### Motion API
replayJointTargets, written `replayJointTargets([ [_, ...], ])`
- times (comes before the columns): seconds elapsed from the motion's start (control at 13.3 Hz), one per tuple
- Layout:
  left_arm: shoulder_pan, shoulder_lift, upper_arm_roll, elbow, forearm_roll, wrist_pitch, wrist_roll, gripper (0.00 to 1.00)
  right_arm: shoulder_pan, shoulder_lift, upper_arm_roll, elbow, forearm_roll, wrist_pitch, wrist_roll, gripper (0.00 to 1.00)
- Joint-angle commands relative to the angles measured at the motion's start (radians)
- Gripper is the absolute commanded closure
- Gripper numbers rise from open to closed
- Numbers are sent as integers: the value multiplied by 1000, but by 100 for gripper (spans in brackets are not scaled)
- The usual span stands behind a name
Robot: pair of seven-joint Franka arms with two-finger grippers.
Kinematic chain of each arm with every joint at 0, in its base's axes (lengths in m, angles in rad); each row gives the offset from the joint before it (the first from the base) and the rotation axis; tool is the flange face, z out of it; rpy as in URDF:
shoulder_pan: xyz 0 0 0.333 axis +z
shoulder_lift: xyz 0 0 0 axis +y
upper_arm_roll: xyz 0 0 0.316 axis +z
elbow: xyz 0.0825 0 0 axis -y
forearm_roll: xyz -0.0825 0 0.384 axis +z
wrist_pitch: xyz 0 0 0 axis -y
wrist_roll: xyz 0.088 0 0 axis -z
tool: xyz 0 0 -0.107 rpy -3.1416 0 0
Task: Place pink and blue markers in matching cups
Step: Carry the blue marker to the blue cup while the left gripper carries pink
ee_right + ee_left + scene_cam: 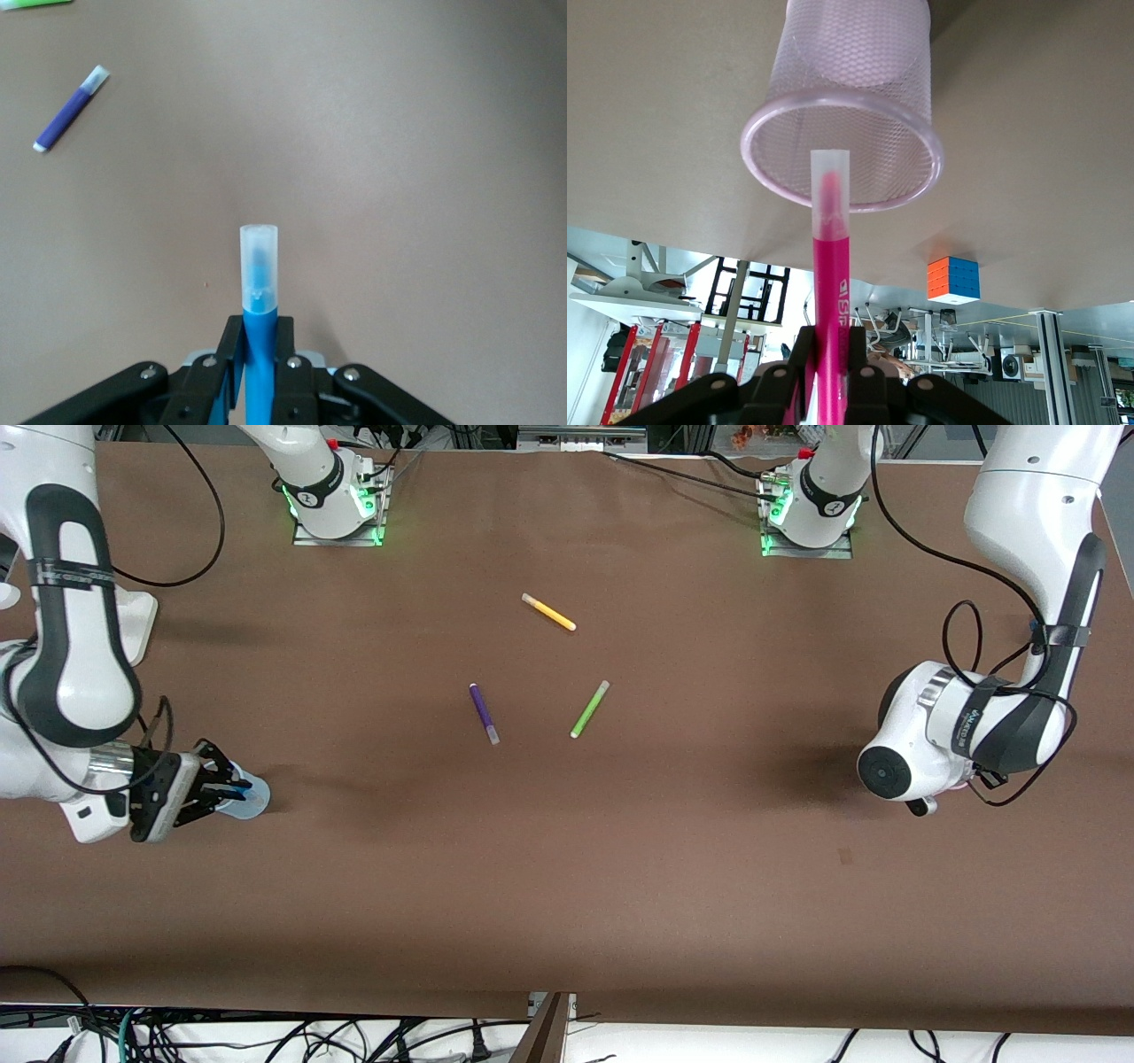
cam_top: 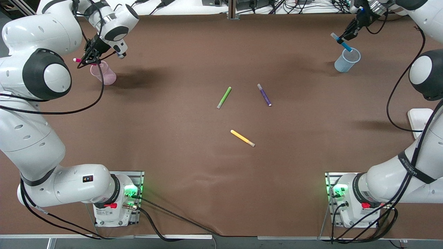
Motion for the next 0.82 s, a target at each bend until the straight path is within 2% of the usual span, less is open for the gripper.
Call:
replayJointTargets([
  [0.0, -8, 6, -4, -7, 48, -22, -21, 66, -50, -10, 18, -18, 114, -42, -138, 100],
  [0.07, -9, 9, -5, -6, 48, -23, -19, 10, -64, -7, 18, -18, 158, -56, -190, 100],
  [0.15, -8, 6, -8, 2, 43, -22, -14, 0, -75, -2, 18, -18, 186, -74, -230, 100],
  [0.3, -9, -5, -14, 13, 23, -23, -25, 0, -99, 1, 18, -18, 234, -109, -296, 100],
  [0.38, -9, -23, -18, 36, -22, -22, -25, 0, -121, 5, 18, -18, 239, -125, -330, 100],
  [0.75, -8, -135, -38, 259, -389, -19, -31, 0, -182, 76, 20, -15, 350, -134, -486, 100],
])
